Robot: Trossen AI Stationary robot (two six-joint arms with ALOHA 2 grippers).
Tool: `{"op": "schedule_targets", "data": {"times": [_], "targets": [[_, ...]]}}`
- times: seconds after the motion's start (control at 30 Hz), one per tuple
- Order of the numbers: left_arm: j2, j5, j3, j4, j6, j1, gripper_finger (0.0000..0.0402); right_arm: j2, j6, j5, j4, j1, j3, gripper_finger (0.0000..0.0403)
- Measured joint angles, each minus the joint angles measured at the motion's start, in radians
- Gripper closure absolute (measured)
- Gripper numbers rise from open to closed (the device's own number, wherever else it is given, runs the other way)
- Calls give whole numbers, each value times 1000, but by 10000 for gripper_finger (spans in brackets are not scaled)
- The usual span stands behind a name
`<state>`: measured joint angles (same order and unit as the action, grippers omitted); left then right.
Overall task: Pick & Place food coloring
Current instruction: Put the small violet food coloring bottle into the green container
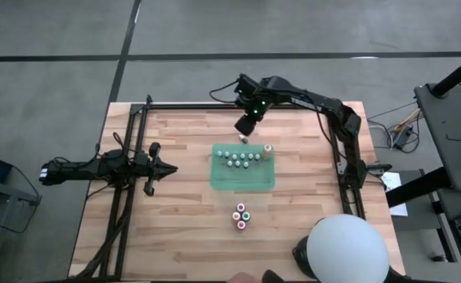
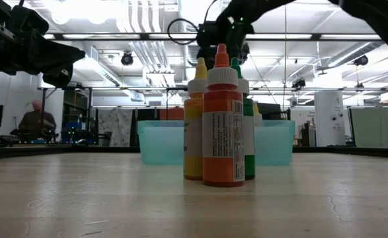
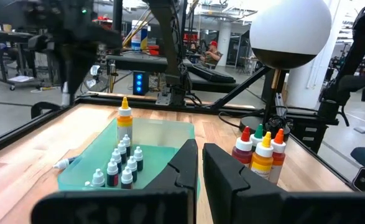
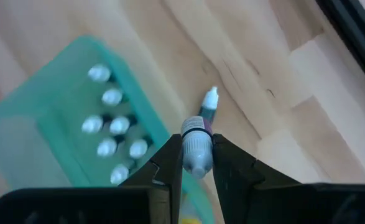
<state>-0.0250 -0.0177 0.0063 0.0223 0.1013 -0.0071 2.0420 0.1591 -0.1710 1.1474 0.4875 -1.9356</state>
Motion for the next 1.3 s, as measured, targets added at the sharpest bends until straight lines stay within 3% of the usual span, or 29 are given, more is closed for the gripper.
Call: {"op": "schedule_targets", "data": {"times": [0.4, 0.97, 1.3], "targets": [[0, 0, 0, 0, 0, -1, 401, -88, -243, 3, 78, -46, 37, 339], [0, 0, 0, 0, 0, 0, 401, -140, -644, 4, 142, -220, 38, 339], [0, 0, 0, 0, 0, 0, 401, -142, -749, 11, 144, -282, 113, 339]]}}
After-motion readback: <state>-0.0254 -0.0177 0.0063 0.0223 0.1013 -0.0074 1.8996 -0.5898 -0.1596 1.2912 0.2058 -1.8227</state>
